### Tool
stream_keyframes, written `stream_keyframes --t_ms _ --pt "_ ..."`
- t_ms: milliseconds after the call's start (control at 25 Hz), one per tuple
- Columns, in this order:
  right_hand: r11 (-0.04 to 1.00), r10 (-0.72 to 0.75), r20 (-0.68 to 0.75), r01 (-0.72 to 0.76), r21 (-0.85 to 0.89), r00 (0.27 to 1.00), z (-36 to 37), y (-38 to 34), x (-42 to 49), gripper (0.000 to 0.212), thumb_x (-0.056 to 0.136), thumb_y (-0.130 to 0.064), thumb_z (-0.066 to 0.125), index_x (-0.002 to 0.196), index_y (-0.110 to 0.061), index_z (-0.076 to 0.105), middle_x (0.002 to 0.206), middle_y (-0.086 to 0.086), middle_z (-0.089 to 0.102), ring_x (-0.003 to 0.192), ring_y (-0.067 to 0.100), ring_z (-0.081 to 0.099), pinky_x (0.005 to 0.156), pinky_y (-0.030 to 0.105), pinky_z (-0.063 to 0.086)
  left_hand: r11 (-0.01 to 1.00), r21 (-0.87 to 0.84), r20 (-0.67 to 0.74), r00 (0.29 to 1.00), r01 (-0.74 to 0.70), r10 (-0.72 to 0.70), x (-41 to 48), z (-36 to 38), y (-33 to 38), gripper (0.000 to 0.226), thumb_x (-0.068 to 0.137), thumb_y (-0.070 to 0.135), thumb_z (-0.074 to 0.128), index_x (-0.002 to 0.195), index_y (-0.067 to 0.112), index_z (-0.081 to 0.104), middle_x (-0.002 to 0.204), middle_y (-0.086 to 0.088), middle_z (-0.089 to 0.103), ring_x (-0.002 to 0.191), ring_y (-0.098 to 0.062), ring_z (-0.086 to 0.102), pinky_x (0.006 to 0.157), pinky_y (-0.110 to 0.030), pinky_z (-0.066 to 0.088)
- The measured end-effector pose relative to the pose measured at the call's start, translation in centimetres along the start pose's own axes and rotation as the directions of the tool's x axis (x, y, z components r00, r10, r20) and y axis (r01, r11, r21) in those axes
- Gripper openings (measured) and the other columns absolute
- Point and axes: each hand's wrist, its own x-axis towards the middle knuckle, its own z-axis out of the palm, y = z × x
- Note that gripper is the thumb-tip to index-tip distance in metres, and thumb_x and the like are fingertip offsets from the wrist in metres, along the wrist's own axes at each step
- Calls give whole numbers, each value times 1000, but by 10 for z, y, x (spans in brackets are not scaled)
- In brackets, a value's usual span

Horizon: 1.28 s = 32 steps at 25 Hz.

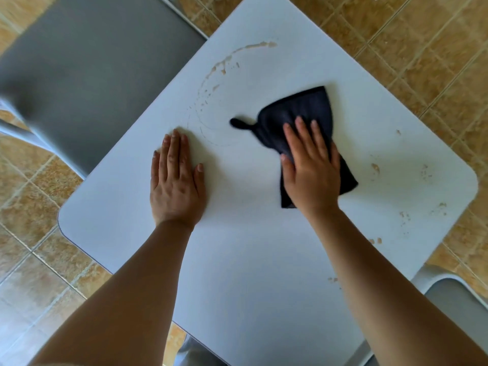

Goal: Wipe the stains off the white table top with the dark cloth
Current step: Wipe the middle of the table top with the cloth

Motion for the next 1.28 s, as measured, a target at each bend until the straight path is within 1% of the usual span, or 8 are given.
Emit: stream_keyframes --t_ms 160,280,400,560,640,960,1120,1280 --pt "966 258 90 -258 -9 962 1 13 62 55 102 -41 35 155 -29 30 164 -3 26 153 21 20 119 51 23 1000 10 22 1000 1 -1 1 0 0 59 102 33 27 153 4 19 160 -10 19 148 -21 14 122 -36 8" --pt "955 285 135 -293 42 949 6 -10 118 56 103 -42 34 157 -30 25 166 -6 18 155 22 11 122 52 14 1000 14 22 1000 2 -2 0 0 -1 59 102 33 26 152 4 20 160 -10 20 148 -22 15 121 -36 8" --pt "982 177 149 -186 45 973 15 -50 133 56 103 -42 32 157 -31 24 166 -6 17 155 21 11 122 51 12 1000 14 21 1000 0 0 0 -1 -1 59 101 34 26 152 4 21 159 -11 21 148 -22 16 121 -36 9" --pt "993 -113 -10 113 45 994 19 -70 79 48 101 -37 42 148 -28 46 157 -3 41 147 23 35 114 51 32 1000 3 18 1000 9 -9 0 -2 -2 59 101 35 25 152 3 23 159 -11 22 147 -22 18 121 -37 10" --pt "989 -145 -46 146 21 988 17 -50 45 45 103 -36 42 147 -27 48 155 -3 43 146 22 38 112 50 35 1000 3 21 1000 7 -7 0 -2 -1 60 101 34 26 152 3 23 159 -11 22 147 -22 18 121 -37 10" --pt "960 268 132 -276 46 954 8 -27 129 56 102 -44 36 156 -33 26 166 -6 18 155 22 10 121 55 14 1000 18 32 999 -9 8 1 -1 -3 59 102 35 24 152 3 23 159 -11 20 148 -22 16 121 -37 9" --pt "992 98 143 -108 66 985 19 -76 147 56 102 -44 35 156 -34 27 166 -7 20 154 22 12 120 53 12 1000 17 24 1000 -1 1 0 -1 -3 59 102 35 25 152 3 22 160 -11 20 148 -21 15 122 -37 10" --pt "985 -159 -22 160 68 987 31 -106 101 48 98 -40 45 144 -31 51 154 -4 45 145 24 38 112 52 33 1000 -1 3 1000 0 0 -3 -1 -5 59 102 35 25 150 1 25 158 -13 25 147 -22 20 121 -38 13"
